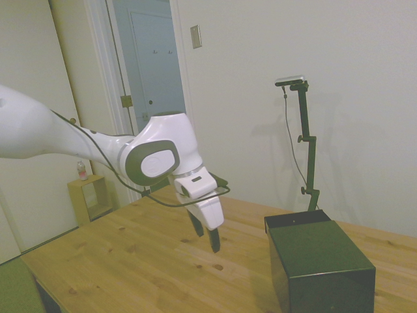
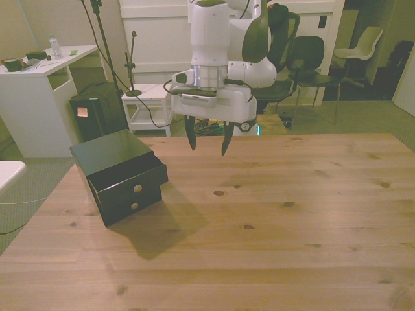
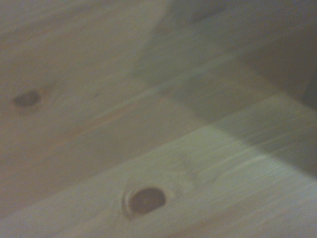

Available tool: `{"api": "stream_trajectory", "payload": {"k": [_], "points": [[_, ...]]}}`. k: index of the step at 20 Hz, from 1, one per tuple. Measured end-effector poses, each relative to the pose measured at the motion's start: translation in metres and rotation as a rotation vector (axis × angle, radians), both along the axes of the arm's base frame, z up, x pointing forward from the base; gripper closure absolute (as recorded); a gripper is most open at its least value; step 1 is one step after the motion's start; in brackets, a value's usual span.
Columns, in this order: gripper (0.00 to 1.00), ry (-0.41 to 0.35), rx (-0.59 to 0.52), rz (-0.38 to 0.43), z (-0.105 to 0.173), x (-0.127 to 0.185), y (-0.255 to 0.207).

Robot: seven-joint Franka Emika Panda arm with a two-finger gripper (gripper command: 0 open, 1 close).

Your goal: Close the top drawer

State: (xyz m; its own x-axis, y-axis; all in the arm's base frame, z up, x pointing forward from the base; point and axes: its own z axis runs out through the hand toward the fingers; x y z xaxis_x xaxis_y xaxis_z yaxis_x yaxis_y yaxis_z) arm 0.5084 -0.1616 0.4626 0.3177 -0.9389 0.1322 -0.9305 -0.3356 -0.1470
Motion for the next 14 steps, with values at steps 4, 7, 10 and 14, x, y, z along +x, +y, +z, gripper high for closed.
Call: {"api": "stream_trajectory", "payload": {"k": [4, 7, 10, 14], "points": [[0.0, -0.025, -0.019, -0.019, 0.01, 0.045, -0.013], [0.0, -0.02, -0.029, -0.014, 0.017, 0.083, -0.016], [0.0, -0.013, -0.042, 0.004, 0.019, 0.122, -0.012], [0.0, -0.002, -0.062, 0.006, 0.019, 0.163, -0.017]]}}
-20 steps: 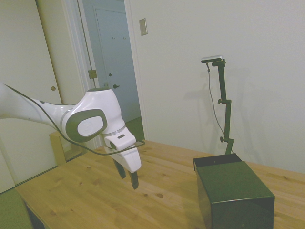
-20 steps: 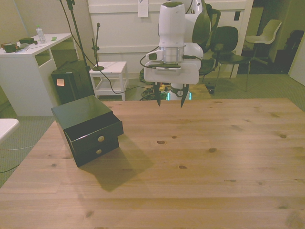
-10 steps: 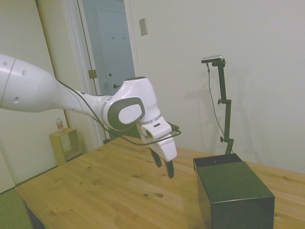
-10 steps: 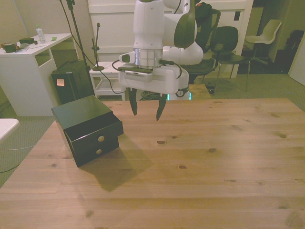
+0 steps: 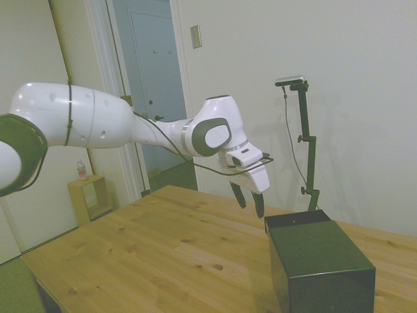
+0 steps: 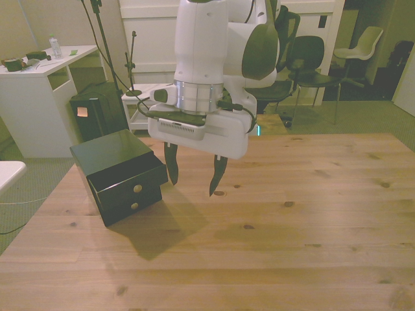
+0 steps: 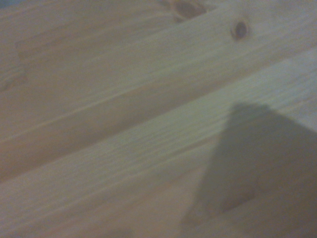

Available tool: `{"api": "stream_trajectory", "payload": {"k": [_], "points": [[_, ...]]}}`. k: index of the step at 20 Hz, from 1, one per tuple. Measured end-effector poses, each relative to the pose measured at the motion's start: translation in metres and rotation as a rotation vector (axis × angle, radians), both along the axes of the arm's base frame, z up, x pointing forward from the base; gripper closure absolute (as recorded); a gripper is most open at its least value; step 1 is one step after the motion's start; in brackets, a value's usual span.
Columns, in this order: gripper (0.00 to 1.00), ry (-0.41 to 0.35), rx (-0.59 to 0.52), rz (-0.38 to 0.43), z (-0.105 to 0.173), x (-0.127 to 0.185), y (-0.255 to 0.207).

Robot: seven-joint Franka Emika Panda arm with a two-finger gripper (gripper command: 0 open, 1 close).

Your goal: Close the top drawer

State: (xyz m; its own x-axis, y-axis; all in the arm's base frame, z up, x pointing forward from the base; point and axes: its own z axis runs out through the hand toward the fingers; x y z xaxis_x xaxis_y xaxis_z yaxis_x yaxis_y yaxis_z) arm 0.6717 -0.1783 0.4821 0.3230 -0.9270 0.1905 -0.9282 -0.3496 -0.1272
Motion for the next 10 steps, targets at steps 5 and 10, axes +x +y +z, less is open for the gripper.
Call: {"api": "stream_trajectory", "payload": {"k": [5, 10], "points": [[0.0, -0.027, -0.025, -0.056, 0.018, 0.016, -0.027], [1.0, -0.019, -0.016, -0.109, 0.014, 0.014, -0.036]]}}
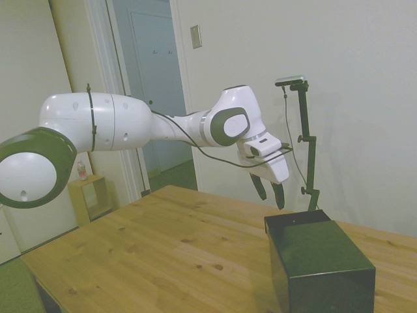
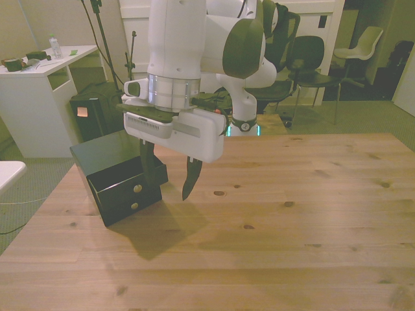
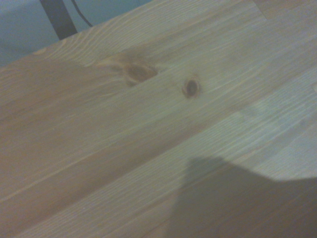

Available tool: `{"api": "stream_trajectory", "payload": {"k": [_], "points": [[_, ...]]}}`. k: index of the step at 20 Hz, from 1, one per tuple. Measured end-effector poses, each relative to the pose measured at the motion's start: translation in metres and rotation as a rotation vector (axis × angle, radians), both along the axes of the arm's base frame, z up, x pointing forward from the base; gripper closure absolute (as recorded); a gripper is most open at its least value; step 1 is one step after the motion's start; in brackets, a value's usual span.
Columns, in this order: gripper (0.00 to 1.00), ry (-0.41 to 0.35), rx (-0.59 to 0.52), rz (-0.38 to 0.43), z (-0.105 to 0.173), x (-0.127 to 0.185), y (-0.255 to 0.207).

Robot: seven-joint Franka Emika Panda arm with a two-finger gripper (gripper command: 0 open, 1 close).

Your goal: Close the top drawer

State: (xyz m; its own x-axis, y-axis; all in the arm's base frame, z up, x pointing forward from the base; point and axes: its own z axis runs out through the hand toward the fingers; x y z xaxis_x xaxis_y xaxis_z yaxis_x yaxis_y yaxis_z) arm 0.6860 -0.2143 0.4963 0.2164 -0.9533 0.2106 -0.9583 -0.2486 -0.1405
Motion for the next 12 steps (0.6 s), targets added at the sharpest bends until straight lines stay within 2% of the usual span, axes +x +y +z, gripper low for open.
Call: {"api": "stream_trajectory", "payload": {"k": [4, 12], "points": [[1.0, 0.008, 0.01, -0.038, -0.011, 0.002, -0.0018], [1.0, 0.001, 0.018, -0.079, -0.0098, 0.0013, -0.0006]]}}
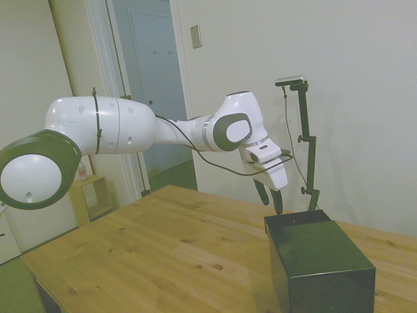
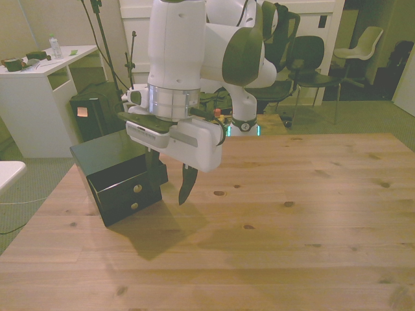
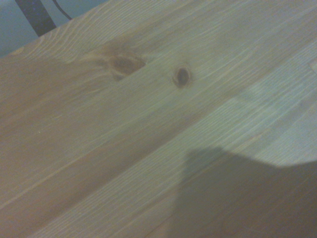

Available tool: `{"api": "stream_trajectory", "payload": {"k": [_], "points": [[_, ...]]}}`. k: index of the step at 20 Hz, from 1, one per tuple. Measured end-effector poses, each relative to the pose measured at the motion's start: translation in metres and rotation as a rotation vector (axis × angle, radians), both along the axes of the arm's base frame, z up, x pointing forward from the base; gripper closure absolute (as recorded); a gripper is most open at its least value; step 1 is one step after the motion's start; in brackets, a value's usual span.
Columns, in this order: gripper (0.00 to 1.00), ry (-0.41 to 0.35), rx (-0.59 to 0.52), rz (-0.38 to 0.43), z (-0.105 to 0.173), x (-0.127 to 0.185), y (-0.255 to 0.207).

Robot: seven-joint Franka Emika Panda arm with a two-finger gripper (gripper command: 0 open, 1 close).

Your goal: Close the top drawer

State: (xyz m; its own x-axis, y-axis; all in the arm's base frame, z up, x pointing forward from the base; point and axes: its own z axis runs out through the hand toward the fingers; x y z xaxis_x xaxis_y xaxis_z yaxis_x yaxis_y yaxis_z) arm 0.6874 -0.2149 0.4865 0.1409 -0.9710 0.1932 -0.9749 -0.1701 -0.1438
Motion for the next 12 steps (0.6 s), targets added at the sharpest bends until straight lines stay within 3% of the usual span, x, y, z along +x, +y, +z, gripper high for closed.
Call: {"api": "stream_trajectory", "payload": {"k": [12], "points": [[1.0, 0.005, 0.017, -0.03, -0.001, -0.02, 0.001]]}}
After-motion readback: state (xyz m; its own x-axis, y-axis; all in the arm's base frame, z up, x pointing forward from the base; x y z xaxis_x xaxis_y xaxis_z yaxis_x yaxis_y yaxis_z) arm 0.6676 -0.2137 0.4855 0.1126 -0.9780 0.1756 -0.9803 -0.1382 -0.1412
